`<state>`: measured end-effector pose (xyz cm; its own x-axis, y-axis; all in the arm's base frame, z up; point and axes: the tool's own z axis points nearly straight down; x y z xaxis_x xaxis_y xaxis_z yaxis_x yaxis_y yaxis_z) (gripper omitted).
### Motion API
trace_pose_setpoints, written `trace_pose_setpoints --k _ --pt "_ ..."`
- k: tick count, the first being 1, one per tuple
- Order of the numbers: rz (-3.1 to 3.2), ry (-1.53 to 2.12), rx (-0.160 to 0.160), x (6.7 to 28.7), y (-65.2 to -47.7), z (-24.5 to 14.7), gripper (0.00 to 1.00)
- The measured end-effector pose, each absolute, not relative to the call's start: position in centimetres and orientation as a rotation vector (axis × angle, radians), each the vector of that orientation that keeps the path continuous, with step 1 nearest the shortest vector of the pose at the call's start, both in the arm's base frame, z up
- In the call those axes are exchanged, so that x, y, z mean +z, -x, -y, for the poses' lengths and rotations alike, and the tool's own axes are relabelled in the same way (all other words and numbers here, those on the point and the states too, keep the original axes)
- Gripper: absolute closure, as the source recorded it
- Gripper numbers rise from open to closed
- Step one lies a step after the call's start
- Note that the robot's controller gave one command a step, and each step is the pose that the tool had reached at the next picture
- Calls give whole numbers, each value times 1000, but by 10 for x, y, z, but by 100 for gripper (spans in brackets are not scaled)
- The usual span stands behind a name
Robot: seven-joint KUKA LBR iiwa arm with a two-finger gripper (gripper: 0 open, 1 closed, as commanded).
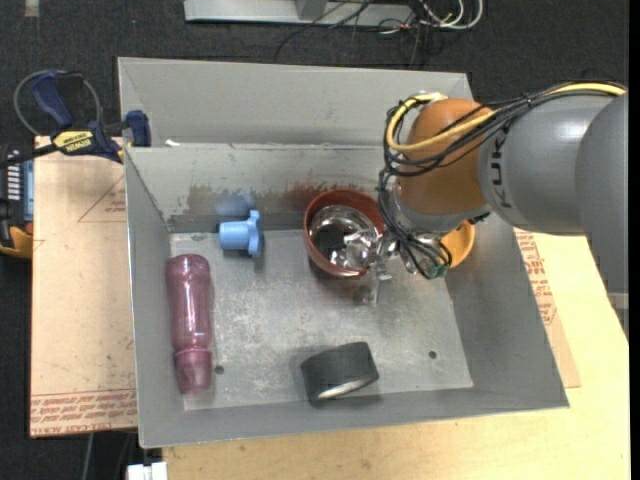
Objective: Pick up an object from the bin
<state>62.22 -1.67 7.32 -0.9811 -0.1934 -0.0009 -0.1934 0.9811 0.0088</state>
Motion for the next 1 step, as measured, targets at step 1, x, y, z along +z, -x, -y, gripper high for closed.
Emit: trace_pose_setpoints --k 1 --pt "-3122 309 17 111 -622 15 100"
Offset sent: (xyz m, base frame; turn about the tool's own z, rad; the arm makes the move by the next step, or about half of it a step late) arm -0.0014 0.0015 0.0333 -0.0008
